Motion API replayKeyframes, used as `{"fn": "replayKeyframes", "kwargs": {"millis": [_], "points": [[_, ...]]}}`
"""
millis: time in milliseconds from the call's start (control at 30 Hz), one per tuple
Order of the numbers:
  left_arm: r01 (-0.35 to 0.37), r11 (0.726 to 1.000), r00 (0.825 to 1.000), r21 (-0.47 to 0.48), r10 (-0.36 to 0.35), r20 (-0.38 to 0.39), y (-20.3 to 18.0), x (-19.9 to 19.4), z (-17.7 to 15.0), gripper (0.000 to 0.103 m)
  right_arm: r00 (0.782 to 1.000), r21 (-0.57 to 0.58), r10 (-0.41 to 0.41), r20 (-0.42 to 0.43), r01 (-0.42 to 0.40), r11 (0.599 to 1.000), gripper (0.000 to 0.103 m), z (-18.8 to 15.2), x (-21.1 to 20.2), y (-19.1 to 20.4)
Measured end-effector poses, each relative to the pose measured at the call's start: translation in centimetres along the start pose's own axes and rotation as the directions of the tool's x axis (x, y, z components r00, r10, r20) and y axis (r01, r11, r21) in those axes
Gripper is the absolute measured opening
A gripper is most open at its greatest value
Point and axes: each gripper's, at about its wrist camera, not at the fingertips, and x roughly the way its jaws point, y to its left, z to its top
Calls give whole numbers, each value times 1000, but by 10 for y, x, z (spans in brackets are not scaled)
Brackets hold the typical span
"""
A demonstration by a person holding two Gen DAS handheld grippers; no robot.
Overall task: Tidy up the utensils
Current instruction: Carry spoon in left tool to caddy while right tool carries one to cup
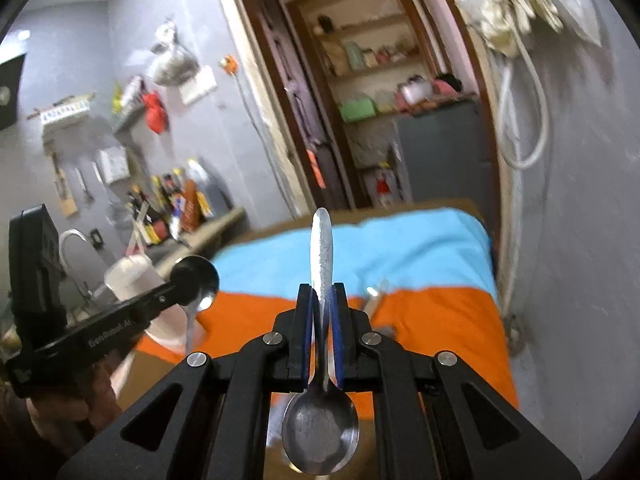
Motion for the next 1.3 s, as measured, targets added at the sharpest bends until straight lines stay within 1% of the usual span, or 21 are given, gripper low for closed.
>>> {"fn": "replayKeyframes", "kwargs": {"millis": [133, 300, 400, 533, 700, 767, 933, 1067, 1167, 1267, 1300], "points": [[-10, 1000, 997, -13, 11, 74, 14, -20, 21, 1, 993, 7, 81, 83, -82, 997, 6, 20, 3, 23], [-49, 999, 984, -23, 53, 170, 44, -48, 47, 1, 970, 21, 165, 178, -172, 985, 6, 42, 10, 50], [-80, 996, 972, -28, 84, 219, 67, -63, 62, 1, 952, 12, 203, 231, -211, 977, 7, 53, 21, 75], [-125, 991, 953, -43, 132, 272, 104, -82, 77, 1, 932, -20, 233, 277, -237, 971, 7, 60, 37, 109], [-202, 977, 922, -66, 212, 323, 155, -102, 87, 1, 916, -32, 270, 297, -273, 962, 7, 56, 63, 145], [-240, 967, 907, -89, 256, 334, 177, -104, 89, 1, 912, -25, 273, 306, -279, 960, 7, 52, 72, 156], [-291, 946, 874, -146, 325, 362, 223, -103, 95, 1, 905, -4, 257, 340, -272, 962, 7, 45, 99, 175], [-326, 933, 848, -154, 361, 387, 241, -95, 92, 1, 891, 2, 256, 375, -277, 961, 7, 37, 118, 180], [-343, 928, 836, -148, 373, 402, 250, -85, 85, 1, 880, 5, 266, 393, -292, 956, 7, 29, 126, 178], [-352, 925, 829, -139, 378, 411, 253, -76, 78, 1, 877, -10, 274, 394, -294, 956, 7, 22, 133, 178], [-353, 925, 830, -140, 379, 410, 253, -76, 79, 1, 878, -16, 275, 393, -292, 956, 7, 19, 135, 179]]}}
